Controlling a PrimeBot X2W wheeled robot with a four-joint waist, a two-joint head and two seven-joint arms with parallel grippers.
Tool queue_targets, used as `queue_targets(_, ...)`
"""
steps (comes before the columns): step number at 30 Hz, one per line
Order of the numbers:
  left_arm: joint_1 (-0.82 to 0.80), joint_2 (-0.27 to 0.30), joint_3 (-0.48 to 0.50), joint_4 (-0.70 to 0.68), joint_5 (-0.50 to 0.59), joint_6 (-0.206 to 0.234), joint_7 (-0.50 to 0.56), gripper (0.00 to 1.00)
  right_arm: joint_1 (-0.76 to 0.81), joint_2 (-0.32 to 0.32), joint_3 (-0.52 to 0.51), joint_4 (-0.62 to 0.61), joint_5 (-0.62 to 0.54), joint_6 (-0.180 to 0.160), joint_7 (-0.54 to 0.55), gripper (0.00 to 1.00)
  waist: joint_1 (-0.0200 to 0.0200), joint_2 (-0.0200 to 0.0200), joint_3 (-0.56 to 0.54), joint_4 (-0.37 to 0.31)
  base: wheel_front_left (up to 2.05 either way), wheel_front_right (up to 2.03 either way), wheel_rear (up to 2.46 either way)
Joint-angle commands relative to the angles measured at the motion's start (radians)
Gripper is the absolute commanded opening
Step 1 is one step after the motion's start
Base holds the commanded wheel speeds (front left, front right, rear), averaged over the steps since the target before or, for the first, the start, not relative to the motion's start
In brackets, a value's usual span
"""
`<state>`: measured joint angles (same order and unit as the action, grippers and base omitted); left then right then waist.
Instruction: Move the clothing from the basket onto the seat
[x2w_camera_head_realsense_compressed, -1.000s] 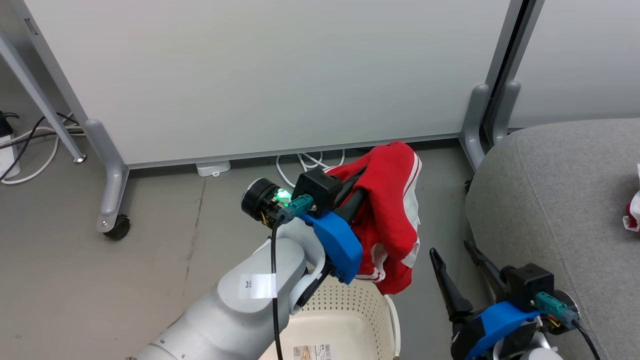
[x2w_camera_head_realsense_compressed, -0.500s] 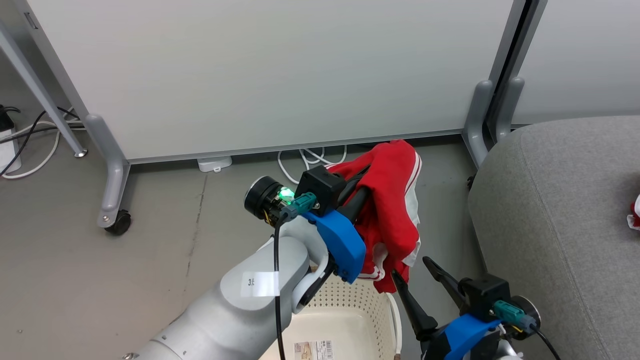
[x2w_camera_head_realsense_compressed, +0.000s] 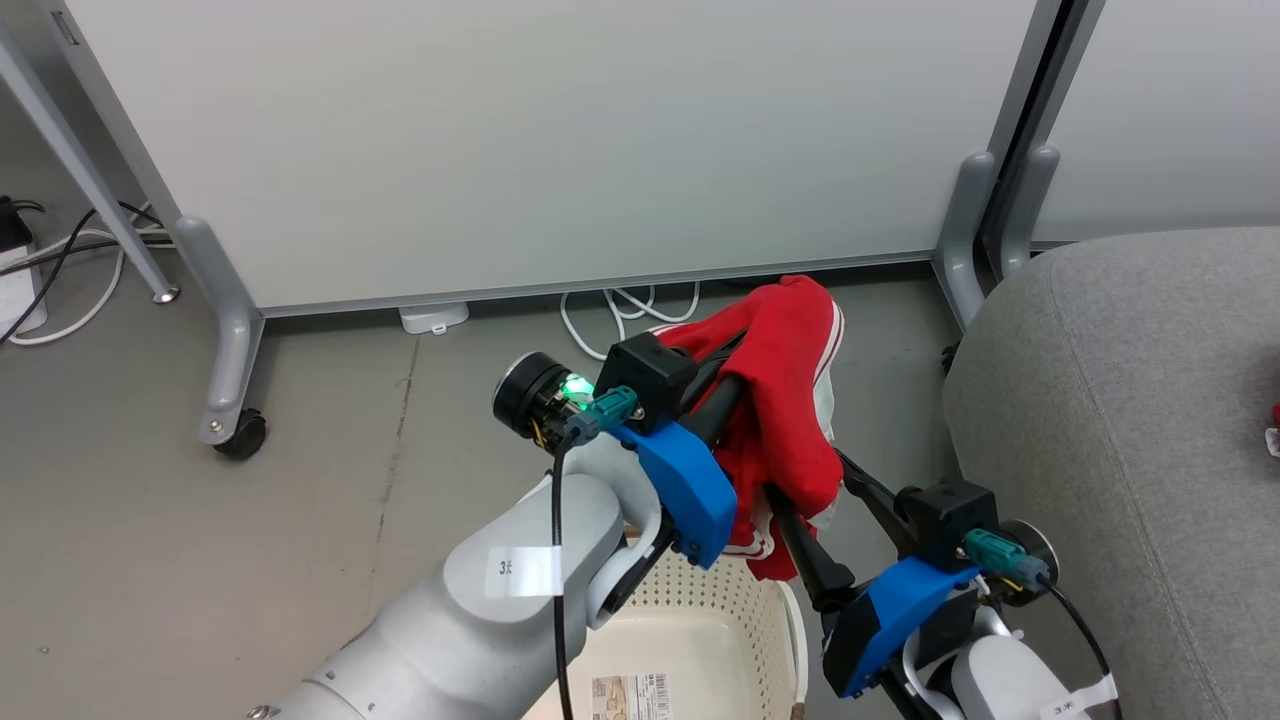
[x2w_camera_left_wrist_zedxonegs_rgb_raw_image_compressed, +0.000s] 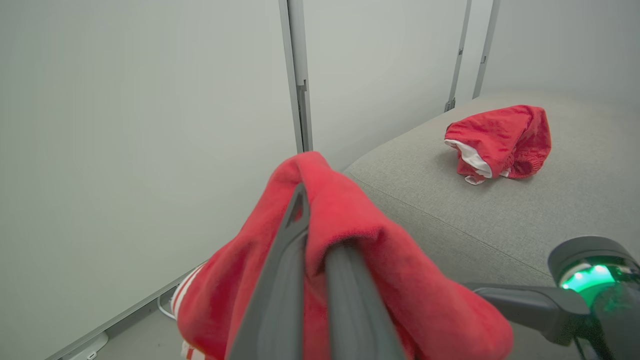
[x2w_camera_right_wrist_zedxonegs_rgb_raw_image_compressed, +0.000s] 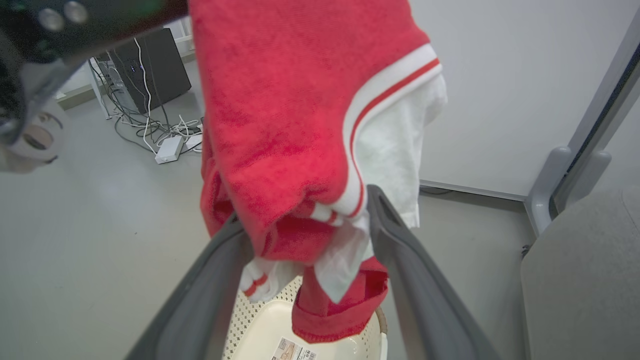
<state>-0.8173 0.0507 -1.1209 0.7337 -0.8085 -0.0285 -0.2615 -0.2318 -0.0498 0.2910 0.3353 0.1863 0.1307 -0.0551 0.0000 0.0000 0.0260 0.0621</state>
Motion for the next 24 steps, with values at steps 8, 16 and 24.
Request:
queue_targets(8,-0.016,0.0,-0.01,-0.004,-0.004,-0.003,-0.005,0.0,-0.095,-0.001,0.038,0.097,0.018,0.0,-0.02,1.0,0.0,0.0,0.003,0.003,0.0,0.0,0.0)
queue_targets(16,-0.014,0.0,-0.014,-0.006,-0.006,-0.005,-0.005,0.0,-0.175,-0.001,0.065,0.192,0.053,0.0,-0.045,1.0,0.0,0.0,0.003,0.001,0.0,0.0,0.0)
queue_targets(24,-0.009,0.0,-0.014,-0.004,-0.008,-0.004,-0.005,0.0,-0.205,-0.001,0.095,0.254,0.084,0.0,-0.072,0.0,0.0,0.0,0.001,-0.005,0.0,0.0,0.0)
